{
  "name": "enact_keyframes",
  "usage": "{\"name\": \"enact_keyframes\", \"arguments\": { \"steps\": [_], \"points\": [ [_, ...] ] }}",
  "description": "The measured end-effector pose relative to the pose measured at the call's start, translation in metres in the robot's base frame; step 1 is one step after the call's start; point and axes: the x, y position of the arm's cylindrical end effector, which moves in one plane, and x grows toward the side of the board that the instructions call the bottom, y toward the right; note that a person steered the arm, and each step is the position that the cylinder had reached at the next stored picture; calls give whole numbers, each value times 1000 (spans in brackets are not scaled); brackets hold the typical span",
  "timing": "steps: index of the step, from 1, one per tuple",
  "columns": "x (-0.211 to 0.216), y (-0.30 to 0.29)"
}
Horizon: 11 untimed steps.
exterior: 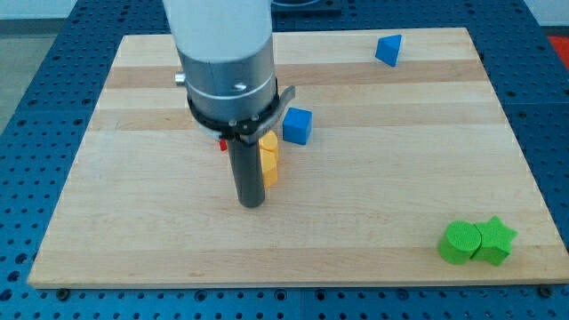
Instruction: Push the green circle towards the bottom center
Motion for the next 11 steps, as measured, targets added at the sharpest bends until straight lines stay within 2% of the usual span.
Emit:
{"name": "enact_keyframes", "arguments": {
  "steps": [1, 3, 4, 5, 6, 7, 8, 10, 11],
  "points": [
    [13, 43],
    [-28, 209],
    [-11, 308],
    [35, 384],
    [70, 399],
    [80, 367],
    [77, 318],
    [36, 210],
    [35, 179]
  ]
}}
